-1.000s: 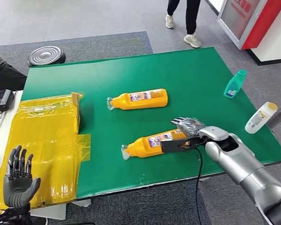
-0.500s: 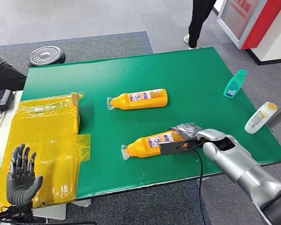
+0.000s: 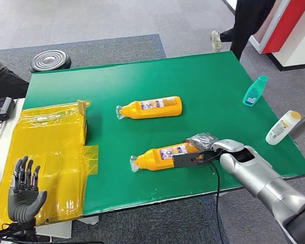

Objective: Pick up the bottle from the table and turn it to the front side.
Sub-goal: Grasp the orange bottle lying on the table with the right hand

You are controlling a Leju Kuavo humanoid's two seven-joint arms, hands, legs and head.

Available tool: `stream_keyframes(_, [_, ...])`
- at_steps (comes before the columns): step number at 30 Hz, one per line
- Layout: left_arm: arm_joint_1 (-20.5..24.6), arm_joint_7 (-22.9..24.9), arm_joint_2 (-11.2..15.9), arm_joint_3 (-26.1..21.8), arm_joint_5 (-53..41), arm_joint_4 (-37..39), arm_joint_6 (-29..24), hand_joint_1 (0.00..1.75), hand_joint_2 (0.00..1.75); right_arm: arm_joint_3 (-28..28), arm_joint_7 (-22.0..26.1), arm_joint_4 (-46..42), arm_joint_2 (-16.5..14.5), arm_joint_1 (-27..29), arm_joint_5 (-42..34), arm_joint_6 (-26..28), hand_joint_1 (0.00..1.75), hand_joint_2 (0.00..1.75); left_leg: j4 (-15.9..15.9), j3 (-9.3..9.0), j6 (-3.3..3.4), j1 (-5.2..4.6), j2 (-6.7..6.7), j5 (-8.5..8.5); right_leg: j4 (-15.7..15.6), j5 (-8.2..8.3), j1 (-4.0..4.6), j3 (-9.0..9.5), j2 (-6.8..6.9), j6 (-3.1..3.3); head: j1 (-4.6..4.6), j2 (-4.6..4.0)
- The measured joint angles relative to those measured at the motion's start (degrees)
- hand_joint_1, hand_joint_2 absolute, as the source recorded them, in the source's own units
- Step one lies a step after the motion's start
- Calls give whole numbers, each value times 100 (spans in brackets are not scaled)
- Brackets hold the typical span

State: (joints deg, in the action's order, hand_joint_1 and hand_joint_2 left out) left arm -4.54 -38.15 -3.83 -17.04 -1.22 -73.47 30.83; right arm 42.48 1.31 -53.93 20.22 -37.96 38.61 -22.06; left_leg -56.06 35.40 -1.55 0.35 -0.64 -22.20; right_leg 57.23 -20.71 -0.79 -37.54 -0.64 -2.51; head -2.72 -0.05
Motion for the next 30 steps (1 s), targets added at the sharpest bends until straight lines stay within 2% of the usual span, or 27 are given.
stream_keyframes(7, [1, 0, 7, -11, 56, 19, 4, 0, 175, 78, 9, -64, 136, -11, -226, 67, 175, 175, 0, 2, 1, 0, 0, 0, 0, 0, -1, 0, 0, -1, -1, 1])
stream_keyframes(12, [1, 1, 6, -37, 171, 18, 155, 0, 175, 103, 15, -251, 267, -10, -425, 179, 175, 175, 0, 2, 1, 0, 0, -1, 0, 1, -1, 0, 0, -1, 1, 1])
stream_keyframes(17, [-19, 1, -28, -120, 283, 18, 541, 0, 175, 82, 27, -595, 386, 26, -792, 350, 175, 175, 0, 2, 0, 0, 0, 0, 0, 1, -1, -2, 0, -1, 0, 0])
stream_keyframes(20, [-68, 0, -97, -161, 178, -43, 506, 0, 175, 24, 29, -845, 457, 120, -942, 495, 175, 175, 0, 3, 1, 0, 0, -1, 0, 0, 0, -2, 1, -2, -1, 0])
stream_keyframes(26, [-489, 0, -396, 69, -196, -624, -32, 0, 175, -380, 140, -1852, 506, 1137, -1116, 1384, 175, 175, 0, 6, 12, 0, -3, -17, -1, -13, -1, 0, 4, -12, -1, 1])
stream_keyframes(30, [-776, 1, -522, 517, -275, -999, -342, 0, 175, -767, 453, -2512, 161, 2019, -942, 1879, 175, 175, 0, 7, 6, 1, -4, -28, -1, -23, 1, 0, 5, -9, -1, 1])
